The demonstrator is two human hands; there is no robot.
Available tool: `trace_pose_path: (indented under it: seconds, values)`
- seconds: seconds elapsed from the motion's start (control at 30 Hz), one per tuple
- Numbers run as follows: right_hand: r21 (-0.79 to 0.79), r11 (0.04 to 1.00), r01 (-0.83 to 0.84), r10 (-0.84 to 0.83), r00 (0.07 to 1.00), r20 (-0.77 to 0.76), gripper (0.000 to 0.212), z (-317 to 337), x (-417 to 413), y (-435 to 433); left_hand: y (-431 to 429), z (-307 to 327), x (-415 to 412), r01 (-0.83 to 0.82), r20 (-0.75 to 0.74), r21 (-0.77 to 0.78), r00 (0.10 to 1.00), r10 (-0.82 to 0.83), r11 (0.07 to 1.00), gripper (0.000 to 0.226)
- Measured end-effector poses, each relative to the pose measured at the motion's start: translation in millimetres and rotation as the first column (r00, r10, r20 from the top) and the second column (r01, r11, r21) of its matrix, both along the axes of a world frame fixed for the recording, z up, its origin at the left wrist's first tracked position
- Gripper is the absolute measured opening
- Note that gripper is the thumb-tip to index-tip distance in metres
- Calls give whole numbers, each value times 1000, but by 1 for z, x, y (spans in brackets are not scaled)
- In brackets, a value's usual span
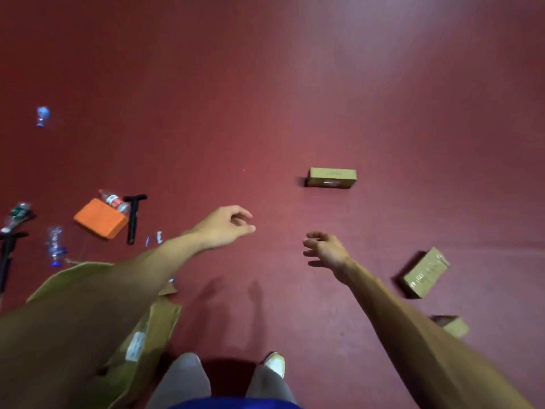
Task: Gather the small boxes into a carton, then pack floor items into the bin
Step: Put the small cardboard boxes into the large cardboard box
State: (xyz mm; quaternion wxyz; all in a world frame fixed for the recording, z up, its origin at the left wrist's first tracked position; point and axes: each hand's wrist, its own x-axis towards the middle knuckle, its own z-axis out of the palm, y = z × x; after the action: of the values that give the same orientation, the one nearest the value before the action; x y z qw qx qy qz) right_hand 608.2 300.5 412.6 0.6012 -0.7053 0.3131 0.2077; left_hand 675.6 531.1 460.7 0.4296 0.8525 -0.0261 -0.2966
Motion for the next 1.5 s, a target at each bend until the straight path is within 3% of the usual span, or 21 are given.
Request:
trace_pose_path:
  seconds: [0.17,0.3,0.47,0.67,0.87,1.1,1.27,1.5]
  values:
    - [-68,986,150,-150,989,0,26,8,13,-92,-88,10,53,165,75,33,983,-167,986,18]
    - [-127,973,193,-197,980,-16,16,0,58,-137,-142,-7,115,260,6,35,965,-261,965,10]
    - [-169,963,210,-225,971,-75,15,-21,147,-178,-190,-37,213,246,-68,27,968,-243,969,19]
    - [-294,955,43,-84,988,-131,23,-32,238,-243,-239,-55,324,288,-168,73,947,-273,955,18]
    - [-229,960,160,-195,971,-137,25,-52,298,-321,-331,-70,399,340,-185,110,930,-317,934,15]
    - [-177,967,182,-214,960,-182,32,-131,373,-435,-459,-127,456,272,-210,156,949,-237,950,17]
    - [-137,960,246,-269,943,-196,30,-193,426,-489,-534,-187,509,390,-269,200,904,-332,899,9]
    - [-84,950,300,-311,926,-215,32,-316,486,-512,-593,-336,567,409,-270,272,901,-339,871,26]
